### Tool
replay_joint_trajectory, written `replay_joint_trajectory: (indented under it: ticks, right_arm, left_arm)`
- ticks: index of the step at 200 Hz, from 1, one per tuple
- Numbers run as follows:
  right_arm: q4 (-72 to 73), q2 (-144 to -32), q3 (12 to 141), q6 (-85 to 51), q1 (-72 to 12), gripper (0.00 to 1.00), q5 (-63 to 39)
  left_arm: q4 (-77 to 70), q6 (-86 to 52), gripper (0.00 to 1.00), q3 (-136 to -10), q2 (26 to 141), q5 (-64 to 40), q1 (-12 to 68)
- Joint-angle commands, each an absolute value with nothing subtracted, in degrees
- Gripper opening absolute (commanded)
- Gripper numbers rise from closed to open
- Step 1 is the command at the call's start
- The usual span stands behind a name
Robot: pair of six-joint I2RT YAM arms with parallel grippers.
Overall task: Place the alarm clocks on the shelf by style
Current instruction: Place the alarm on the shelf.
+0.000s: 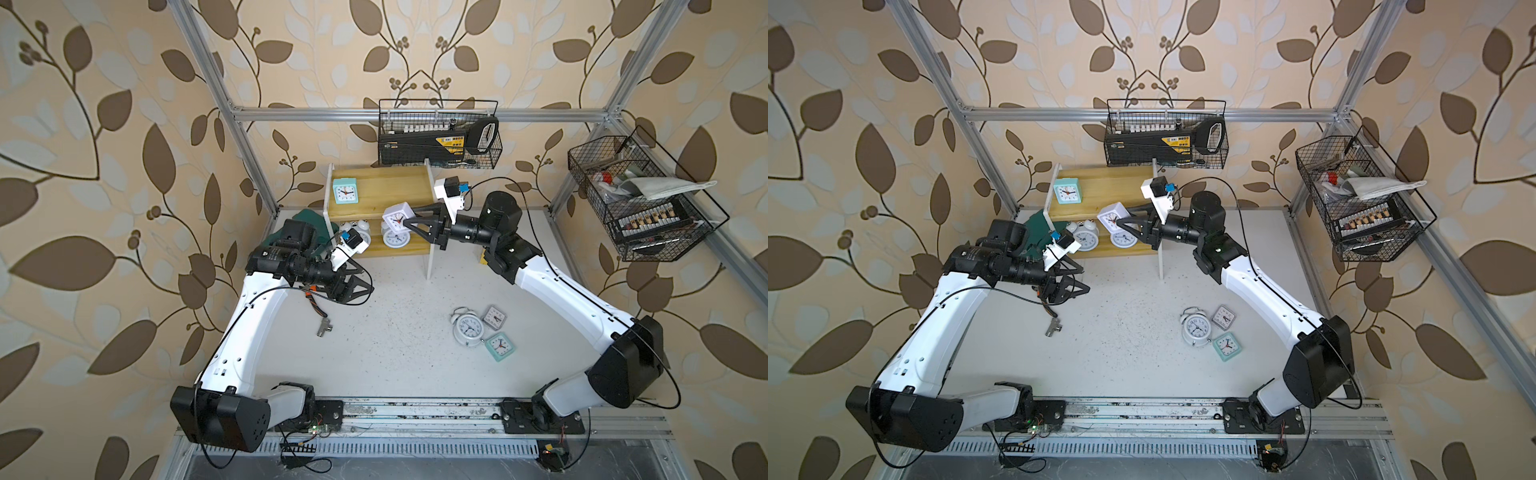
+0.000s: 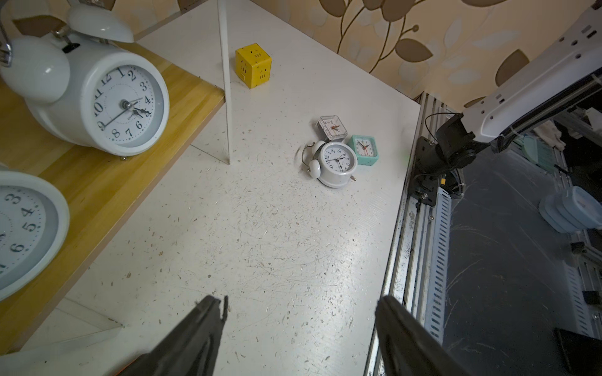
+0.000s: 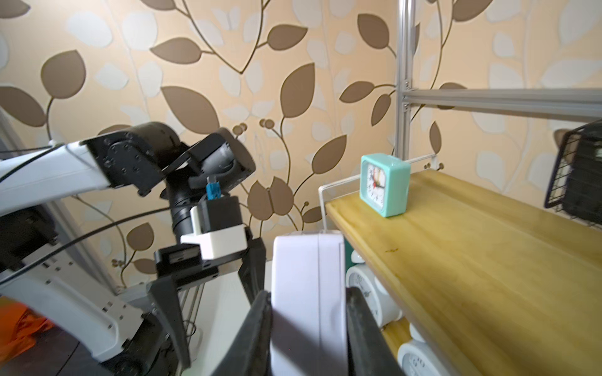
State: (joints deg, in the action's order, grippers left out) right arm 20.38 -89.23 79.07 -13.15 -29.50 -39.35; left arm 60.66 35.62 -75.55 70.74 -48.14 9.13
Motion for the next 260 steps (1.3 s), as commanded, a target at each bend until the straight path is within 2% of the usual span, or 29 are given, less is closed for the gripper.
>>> replay_joint_trajectory:
  ticks: [1, 56, 141, 190, 260]
  right_arm:
    - [30.73, -93.13, 81.86, -18.11, -29.55, 0.12, -32.09]
    - [30.45, -101.03, 87.67, -15.3, -32.71, 0.12, -22.97]
    - [22.84, -107.88, 94.55, -14.37, -34.07, 0.12, -18.37]
    - [18.35, -108.63, 95.24, -13.05, -34.41, 0.15, -18.28]
    - [18.03, -104.96, 89.11, -9.25, -35.72, 0.19, -15.32]
  left_arm:
    - [57.64, 32.21, 0.78, -74.61, 68.57, -50.63, 7.68]
    - [56.84, 30.68, 0.78, -74.12, 67.96, -51.15, 5.32]
    - [57.92, 31.05, 0.78, -74.37, 67.94, -51.06, 4.67]
    - [58.26, 31.2, 0.78, -74.71, 68.19, -50.98, 4.4]
    - [58.53, 31.28, 0.79, -74.9, 68.01, -50.91, 4.14]
